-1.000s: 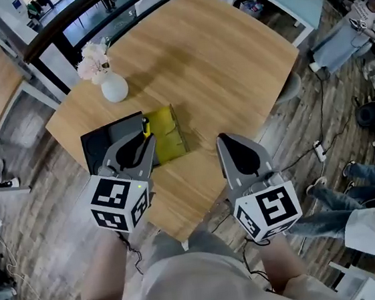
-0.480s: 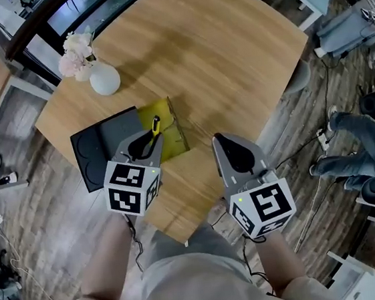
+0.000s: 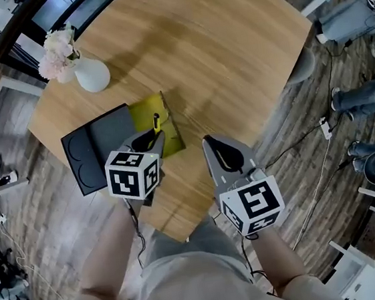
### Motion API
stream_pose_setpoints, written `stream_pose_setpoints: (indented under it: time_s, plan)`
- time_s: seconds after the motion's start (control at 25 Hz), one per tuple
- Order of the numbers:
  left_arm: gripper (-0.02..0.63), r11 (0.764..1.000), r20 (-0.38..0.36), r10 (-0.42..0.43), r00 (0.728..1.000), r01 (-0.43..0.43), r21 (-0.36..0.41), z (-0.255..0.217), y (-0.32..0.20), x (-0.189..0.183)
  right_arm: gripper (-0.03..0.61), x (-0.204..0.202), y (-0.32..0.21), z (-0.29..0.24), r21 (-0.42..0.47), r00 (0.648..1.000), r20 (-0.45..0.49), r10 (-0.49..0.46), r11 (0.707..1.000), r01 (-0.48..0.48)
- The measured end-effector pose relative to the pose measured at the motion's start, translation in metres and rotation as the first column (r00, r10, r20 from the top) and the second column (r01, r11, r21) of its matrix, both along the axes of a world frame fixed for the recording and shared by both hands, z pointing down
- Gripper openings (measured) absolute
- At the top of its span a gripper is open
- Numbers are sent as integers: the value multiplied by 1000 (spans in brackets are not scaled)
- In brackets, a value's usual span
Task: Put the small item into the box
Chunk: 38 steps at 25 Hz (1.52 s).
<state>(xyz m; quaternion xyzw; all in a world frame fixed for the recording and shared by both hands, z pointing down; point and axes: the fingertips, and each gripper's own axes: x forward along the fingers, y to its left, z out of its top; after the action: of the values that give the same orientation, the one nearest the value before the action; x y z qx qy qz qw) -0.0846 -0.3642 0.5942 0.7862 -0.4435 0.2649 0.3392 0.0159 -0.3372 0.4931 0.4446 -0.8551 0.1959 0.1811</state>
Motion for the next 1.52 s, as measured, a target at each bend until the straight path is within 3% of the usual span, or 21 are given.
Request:
stream_pose_setpoints:
  time_s: [0.32,0.68,1.0,1.4,1.52]
  plan:
    - [51,995,59,9,998,-3,-102,35,0,9,0,0,1,25,-37,1000,14,-17,999,17]
    - [49,985,35,-42,998,47,-165,58,4,22,0,2,4,43,-101,998,70,1,995,7]
    - [49,966,61,-68,996,81,-245,77,-1,19,0,-1,13,52,-119,996,85,-13,993,23]
    - [52,964,224,8,975,52,-261,91,-7,12,0,2,15,51,-117,997,79,-27,992,36]
    - [52,963,244,23,970,44,-266,93,-5,13,0,2,15,49,-114,996,79,-28,993,37]
